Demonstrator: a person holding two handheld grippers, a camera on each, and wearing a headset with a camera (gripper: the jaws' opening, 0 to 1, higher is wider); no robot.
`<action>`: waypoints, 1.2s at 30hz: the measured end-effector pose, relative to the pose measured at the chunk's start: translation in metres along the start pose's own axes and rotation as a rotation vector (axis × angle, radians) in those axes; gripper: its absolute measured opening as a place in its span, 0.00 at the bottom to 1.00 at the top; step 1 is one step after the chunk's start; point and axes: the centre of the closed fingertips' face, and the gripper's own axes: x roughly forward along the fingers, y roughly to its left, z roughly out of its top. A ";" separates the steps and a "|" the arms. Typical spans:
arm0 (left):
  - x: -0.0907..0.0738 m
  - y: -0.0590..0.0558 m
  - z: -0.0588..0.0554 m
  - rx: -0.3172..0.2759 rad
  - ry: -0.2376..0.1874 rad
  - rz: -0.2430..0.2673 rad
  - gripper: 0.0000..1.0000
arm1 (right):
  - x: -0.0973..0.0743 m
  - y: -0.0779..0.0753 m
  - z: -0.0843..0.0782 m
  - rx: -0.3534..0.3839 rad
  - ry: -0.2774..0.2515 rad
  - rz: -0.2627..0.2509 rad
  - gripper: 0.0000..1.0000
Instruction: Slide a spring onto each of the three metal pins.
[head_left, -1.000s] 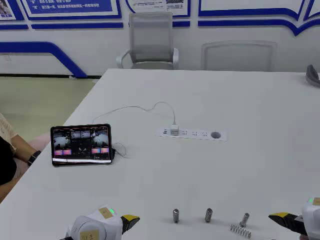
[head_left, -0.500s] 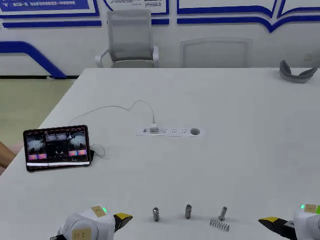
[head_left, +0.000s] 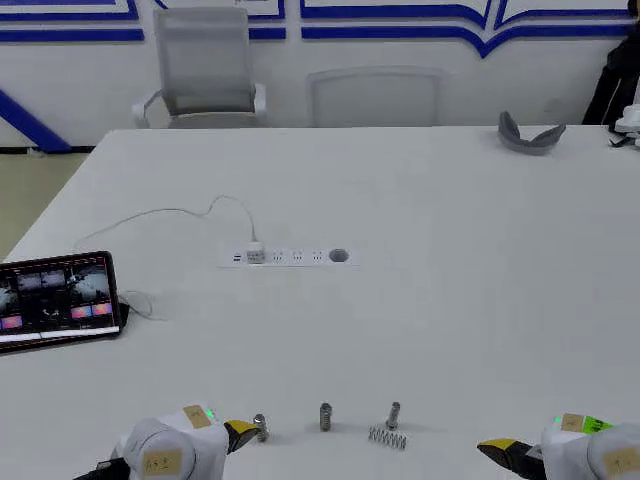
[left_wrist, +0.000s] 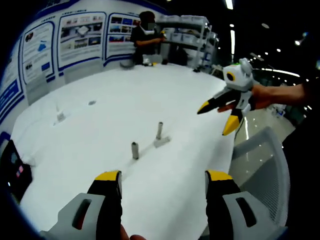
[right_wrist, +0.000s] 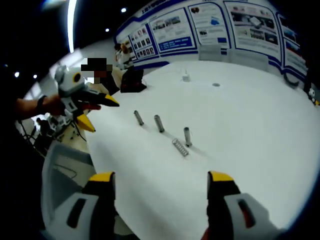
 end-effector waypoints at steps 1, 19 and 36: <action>0.002 -0.001 0.002 0.005 0.000 -0.006 0.69 | -0.001 0.000 -0.001 -0.002 0.002 -0.002 0.77; 0.070 -0.033 0.019 0.104 0.045 -0.126 0.70 | -0.016 0.000 -0.013 0.007 0.028 -0.004 0.80; 0.123 -0.026 0.030 0.124 0.072 -0.149 0.67 | -0.030 0.006 -0.021 0.052 0.025 -0.016 0.80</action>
